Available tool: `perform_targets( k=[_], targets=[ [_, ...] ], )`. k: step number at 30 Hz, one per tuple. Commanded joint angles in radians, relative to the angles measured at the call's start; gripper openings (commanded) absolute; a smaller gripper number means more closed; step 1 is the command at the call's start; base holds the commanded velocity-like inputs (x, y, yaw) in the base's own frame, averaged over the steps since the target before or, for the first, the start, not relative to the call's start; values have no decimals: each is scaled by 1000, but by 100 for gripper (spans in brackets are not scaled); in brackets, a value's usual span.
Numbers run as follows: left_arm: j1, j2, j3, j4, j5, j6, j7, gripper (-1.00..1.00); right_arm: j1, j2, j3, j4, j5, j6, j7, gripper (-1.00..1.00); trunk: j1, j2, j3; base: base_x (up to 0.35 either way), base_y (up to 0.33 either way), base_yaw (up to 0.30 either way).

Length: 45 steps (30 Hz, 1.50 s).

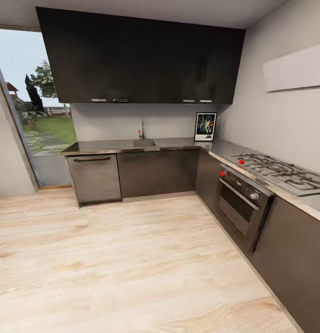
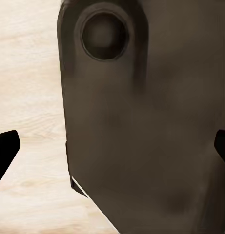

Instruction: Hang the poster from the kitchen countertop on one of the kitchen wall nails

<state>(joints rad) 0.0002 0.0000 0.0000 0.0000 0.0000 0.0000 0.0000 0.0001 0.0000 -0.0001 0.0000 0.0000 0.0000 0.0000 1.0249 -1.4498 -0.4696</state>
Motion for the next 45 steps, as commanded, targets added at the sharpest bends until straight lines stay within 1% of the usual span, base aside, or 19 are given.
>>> perform_targets(
  k=[1,2,5,9,23,24,34,35,38,45],
  targets=[
    [6,-6,-5,-6,0,3,-3,100,-6,-6,-6,-6,-3,-6,-2,100,0,0,0,0,0,0],
    [11,-11,-6,-11,0,3,-3,100,-12,-9,-6,-12,-3,-11,-2,100,0,0,0,0,0,0],
    [20,-25,-6,-28,0,3,-3,100,-29,-10,-6,-17,-3,-14,-2,100,0,0,0,0,0,0],
    [20,-25,-6,-32,0,3,-3,100,-48,-10,-6,-17,-3,-14,-2,100,0,0,0,0,0,0],
    [19,-25,-6,-30,0,3,-3,100,-47,-10,-6,-16,-3,-13,-2,100,0,0,0,0,0,0],
    [20,-31,-7,-36,-1,1,-3,100,-53,-15,-6,-21,-4,-13,-2,100,0,0,0,0,0,0],
    [24,-23,-1,-92,-9,-1,-4,100,-110,-67,-5,-78,2,-33,-5,100,0,0,0,0,0,0],
    [24,-22,0,-790,-9,-2,-4,100,-161,-69,-5,-496,2,-34,-5,100,0,0,0,0,0,0],
    [24,-21,1,-806,-9,-3,-3,100,-164,-72,-3,-508,3,-34,-5,100,0,0,0,0,0,0],
    [24,-9,5,-813,-9,-4,-3,100,-162,-75,0,-514,7,-35,-4,100,0,0,0,3,0,0]
  ],
)
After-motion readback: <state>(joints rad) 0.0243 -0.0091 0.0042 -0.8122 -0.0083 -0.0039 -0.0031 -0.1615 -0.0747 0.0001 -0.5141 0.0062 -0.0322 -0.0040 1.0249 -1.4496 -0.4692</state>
